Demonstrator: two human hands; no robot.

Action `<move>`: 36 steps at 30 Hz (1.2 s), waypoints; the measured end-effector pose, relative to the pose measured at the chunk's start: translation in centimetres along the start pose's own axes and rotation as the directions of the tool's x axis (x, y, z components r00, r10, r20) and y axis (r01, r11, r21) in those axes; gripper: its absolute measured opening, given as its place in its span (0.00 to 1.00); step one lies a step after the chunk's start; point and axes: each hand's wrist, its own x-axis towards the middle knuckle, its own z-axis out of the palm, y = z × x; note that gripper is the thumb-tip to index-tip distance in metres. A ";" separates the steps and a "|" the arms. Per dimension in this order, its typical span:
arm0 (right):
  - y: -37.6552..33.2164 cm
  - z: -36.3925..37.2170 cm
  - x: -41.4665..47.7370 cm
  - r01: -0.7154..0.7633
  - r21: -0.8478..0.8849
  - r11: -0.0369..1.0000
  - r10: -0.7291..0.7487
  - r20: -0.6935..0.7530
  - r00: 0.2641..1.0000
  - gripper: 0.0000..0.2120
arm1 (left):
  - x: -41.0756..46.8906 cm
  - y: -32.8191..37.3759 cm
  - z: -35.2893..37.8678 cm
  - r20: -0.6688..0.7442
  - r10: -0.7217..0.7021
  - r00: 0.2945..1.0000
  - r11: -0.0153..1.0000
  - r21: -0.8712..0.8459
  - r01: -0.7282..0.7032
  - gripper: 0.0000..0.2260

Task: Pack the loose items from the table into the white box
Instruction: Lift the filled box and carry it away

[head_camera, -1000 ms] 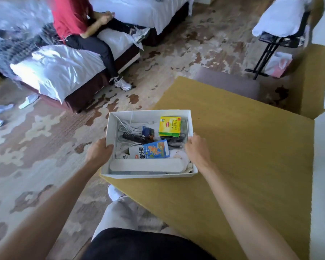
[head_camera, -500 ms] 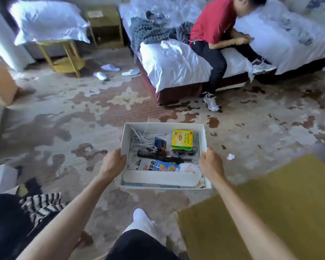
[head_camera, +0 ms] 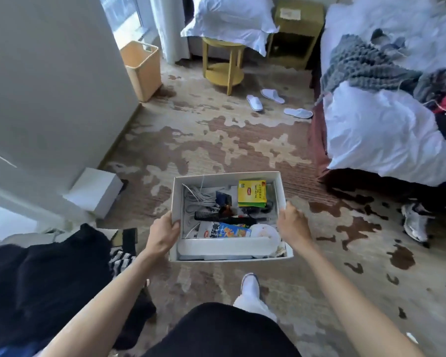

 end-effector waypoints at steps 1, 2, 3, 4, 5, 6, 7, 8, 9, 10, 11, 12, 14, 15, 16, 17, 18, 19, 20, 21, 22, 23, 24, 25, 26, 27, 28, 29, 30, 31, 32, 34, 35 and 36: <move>-1.7 0.9 2.2 0.040 -0.011 0.999 -0.040 0.038 0.998 0.07 | 1.0 -0.7 -0.8 -0.027 -0.037 0.999 0.999 -0.018 0.037 0.04; -3.4 2.0 4.5 0.075 -0.022 0.997 -0.073 0.077 0.994 0.07 | 2.1 -1.6 -1.6 -0.057 -0.079 0.995 0.997 -0.031 0.077 0.04; -5.1 3.1 6.6 0.103 -0.031 0.994 -0.099 0.112 0.989 0.07 | 3.3 -2.3 -2.3 -0.087 -0.117 0.989 0.993 -0.039 0.114 0.04; -6.8 4.3 8.7 0.135 -0.034 0.990 -0.129 0.143 0.981 0.08 | 4.4 -3.1 -3.0 -0.117 -0.151 0.982 0.988 -0.047 0.146 0.05; -8.6 5.6 10.7 0.177 -0.029 0.984 -0.169 0.177 0.970 0.08 | 5.6 -3.9 -3.7 -0.144 -0.187 0.972 0.982 -0.056 0.181 0.05; -10.4 7.0 12.9 0.220 -0.008 0.975 -0.214 0.209 0.954 0.08 | 6.8 -4.6 -4.4 -0.167 -0.225 0.960 0.974 -0.066 0.217 0.05; -12.3 8.3 15.0 0.259 0.016 0.966 -0.255 0.234 0.938 0.08 | 8.1 -5.3 -5.1 -0.195 -0.266 0.944 0.964 -0.083 0.254 0.05; -14.3 9.6 17.0 0.297 0.037 0.954 -0.297 0.253 0.921 0.07 | 9.0 -5.9 -5.8 -0.229 -0.313 0.922 0.949 -0.104 0.296 0.06; -16.4 10.8 18.9 0.341 0.056 0.938 -0.343 0.274 0.899 0.08 | 9.9 -6.3 -6.7 -0.268 -0.354 0.896 0.935 -0.118 0.334 0.07; -18.6 12.0 20.6 0.372 0.072 0.925 -0.376 0.306 0.875 0.08 | 10.8 -6.8 -7.6 -0.304 -0.385 0.872 0.923 -0.123 0.365 0.08; -20.9 13.2 22.3 0.388 0.082 0.918 -0.391 0.352 0.851 0.08 | 11.9 -7.4 -8.7 -0.331 -0.412 0.849 0.911 -0.118 0.396 0.08; -23.2 14.5 23.9 0.401 0.092 0.911 -0.403 0.395 0.825 0.09 | 13.1 -8.0 -9.8 -0.358 -0.440 0.823 0.896 -0.120 0.427 0.09; -27.5 16.7 26.4 0.446 0.114 0.888 -0.446 0.452 0.772 0.11 | 14.4 -8.9 -11.6 -0.402 -0.506 0.763 0.859 -0.156 0.488 0.09; -29.8 17.8 27.3 0.470 0.133 0.873 -0.473 0.472 0.744 0.12 | 14.9 -9.4 -12.6 -0.419 -0.532 0.736 0.843 -0.179 0.508 0.09; -31.9 18.9 28.2 0.498 0.150 0.854 -0.500 0.497 0.709 0.12 | 15.5 -10.0 -13.5 -0.431 -0.554 0.712 0.828 -0.197 0.525 0.09; -34.0 20.1 29.0 0.528 0.150 0.836 -0.520 0.524 0.674 0.12 | 16.1 -10.7 -14.3 -0.440 -0.568 0.695 0.818 -0.207 0.537 0.09; -36.1 21.4 29.8 0.559 0.140 0.817 -0.535 0.546 0.645 0.12 | 17.0 -11.5 -15.1 -0.451 -0.579 0.679 0.809 -0.214 0.548 0.09; -38.2 22.8 30.5 0.595 0.114 0.796 -0.545 0.563 0.621 0.11 | 18.1 -12.5 -15.9 -0.457 -0.600 0.657 0.793 -0.229 0.565 0.08; -40.3 24.2 31.2 0.629 0.083 0.773 -0.551 0.579 0.601 0.10 | 19.4 -13.7 -16.7 -0.447 -0.633 0.632 0.767 -0.252 0.590 0.07; -42.3 25.7 31.8 0.657 0.055 0.752 -0.552 0.597 0.582 0.11 | 20.7 -15.0 -17.4 -0.424 -0.669 0.611 0.738 -0.276 0.616 0.06; -44.4 27.3 32.5 0.683 0.030 0.730 -0.553 0.613 0.565 0.11 | 22.2 -16.5 -17.9 -0.393 -0.700 0.597 0.711 -0.303 0.634 0.05; -46.2 29.1 33.3 0.705 0.009 0.709 -0.555 0.622 0.551 0.11 | 23.8 -18.1 -18.2 -0.360 -0.723 0.589 0.690 -0.334 0.642 0.05; -48.0 31.1 34.1 0.720 -0.008 0.693 -0.564 0.617 0.549 0.10 | 25.5 -19.8 -18.4 -0.335 -0.736 0.588 0.677 -0.356 0.645 0.06; -49.5 33.0 34.9 0.721 -0.029 0.692 -0.559 0.611 0.561 0.08 | 27.3 -21.5 -18.7 -0.306 -0.748 0.589 0.664 -0.371 0.649 0.07; -50.8 35.0 35.7 0.714 -0.047 0.698 -0.548 0.607 0.575 0.07 | 28.9 -23.4 -19.0 -0.273 -0.765 0.583 0.641 -0.400 0.654 0.07; -52.4 37.3 36.6 0.725 -0.060 0.686 -0.554 0.603 0.574 0.06 | 30.8 -25.3 -19.3 -0.250 -0.784 0.569 0.615 -0.442 0.653 0.07; -54.0 39.8 37.6 0.742 -0.079 0.665 -0.550 0.621 0.559 0.06 | 32.9 -27.3 -19.6 -0.231 -0.799 0.555 0.591 -0.468 0.657 0.08; -55.4 42.5 38.9 0.748 -0.090 0.658 -0.539 0.638 0.550 0.07 | 35.2 -29.4 -19.9 -0.224 -0.808 0.545 0.578 -0.477 0.662 0.09; -56.8 45.2 40.1 0.750 -0.114 0.652 -0.534 0.633 0.561 0.08 | 37.3 -31.3 -20.2 -0.223 -0.813 0.537 0.572 -0.477 0.668 0.09; -58.0 47.8 41.2 0.751 -0.127 0.648 -0.533 0.629 0.566 0.08 | 39.3 -33.1 -20.4 -0.217 -0.823 0.526 0.558 -0.482 0.675 0.09; -58.9 50.5 42.1 0.759 -0.129 0.638 -0.540 0.628 0.560 0.08 | 41.1 -34.9 -20.4 -0.208 -0.837 0.506 0.536 -0.496 0.683 0.08; -60.3 55.9 43.8 0.781 -0.113 0.614 -0.554 0.643 0.529 0.06 | 44.6 -38.8 -20.1 -0.189 -0.860 0.474 0.500 -0.498 0.708 0.09; -61.1 58.6 44.5 0.789 -0.101 0.606 -0.563 0.646 0.515 0.06 | 46.2 -40.8 -19.9 -0.180 -0.871 0.456 0.481 -0.494 0.724 0.10; -61.9 61.3 45.2 0.795 -0.091 0.599 -0.571 0.647 0.505 0.05 | 47.7 -42.8 -19.5 -0.173 -0.881 0.441 0.465 -0.492 0.736 0.11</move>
